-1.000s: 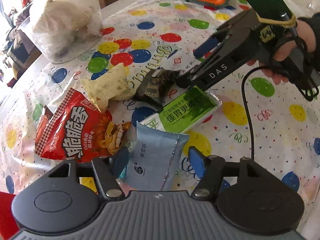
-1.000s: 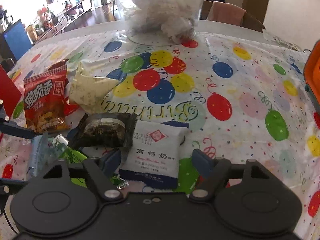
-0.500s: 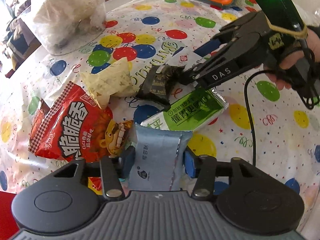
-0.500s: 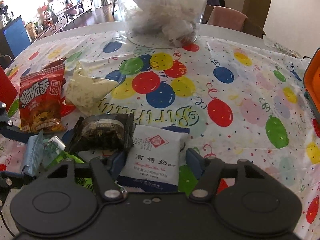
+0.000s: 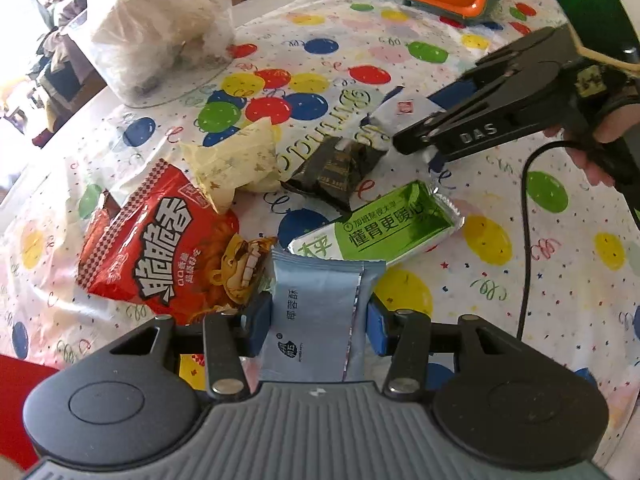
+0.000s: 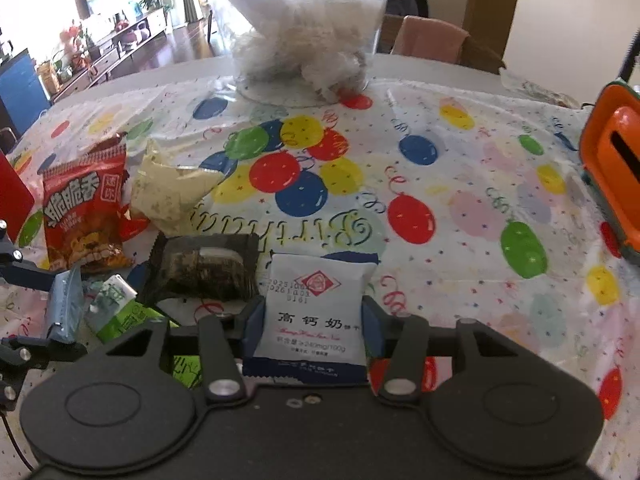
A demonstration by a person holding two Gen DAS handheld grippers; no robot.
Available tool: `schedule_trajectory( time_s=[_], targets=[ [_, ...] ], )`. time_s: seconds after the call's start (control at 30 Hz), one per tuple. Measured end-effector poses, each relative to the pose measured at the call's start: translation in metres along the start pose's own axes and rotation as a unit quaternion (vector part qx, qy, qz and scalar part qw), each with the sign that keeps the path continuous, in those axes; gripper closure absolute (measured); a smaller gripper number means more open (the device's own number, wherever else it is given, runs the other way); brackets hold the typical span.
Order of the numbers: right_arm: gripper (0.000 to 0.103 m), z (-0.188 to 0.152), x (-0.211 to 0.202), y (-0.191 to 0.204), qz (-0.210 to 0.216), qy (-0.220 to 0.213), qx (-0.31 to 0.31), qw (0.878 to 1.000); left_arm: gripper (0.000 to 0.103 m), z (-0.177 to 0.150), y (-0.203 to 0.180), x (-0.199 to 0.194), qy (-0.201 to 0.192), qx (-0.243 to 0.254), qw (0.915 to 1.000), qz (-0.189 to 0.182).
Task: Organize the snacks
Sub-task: 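Grasp the blue-grey sachet with the left tool while the right tool grasps the white milk packet, then carry the sachet and milk packet over the box and open both tools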
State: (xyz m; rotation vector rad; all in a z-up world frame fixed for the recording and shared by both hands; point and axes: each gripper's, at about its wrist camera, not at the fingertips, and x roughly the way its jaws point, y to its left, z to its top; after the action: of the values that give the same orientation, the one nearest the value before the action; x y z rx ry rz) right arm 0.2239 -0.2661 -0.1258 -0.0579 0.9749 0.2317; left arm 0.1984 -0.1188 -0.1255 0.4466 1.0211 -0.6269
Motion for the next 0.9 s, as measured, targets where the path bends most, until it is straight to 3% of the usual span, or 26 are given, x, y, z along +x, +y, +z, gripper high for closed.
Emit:
schedule_trajectory(
  time_s=[0.43,0.9],
  targets=[
    [0.054,0.001,-0.072,0.017,0.021,-0.038,0.002,0.999,0.056,-0.012,0.007,-0.058,-0.039,-0.083,0.9956,0.017],
    [0.054,0.011,-0.139,0.087,0.078,-0.082,-0.046,0.992,0.056,-0.061,0.031,-0.145,-0.068,-0.21,0.9735,0.061]
  ],
)
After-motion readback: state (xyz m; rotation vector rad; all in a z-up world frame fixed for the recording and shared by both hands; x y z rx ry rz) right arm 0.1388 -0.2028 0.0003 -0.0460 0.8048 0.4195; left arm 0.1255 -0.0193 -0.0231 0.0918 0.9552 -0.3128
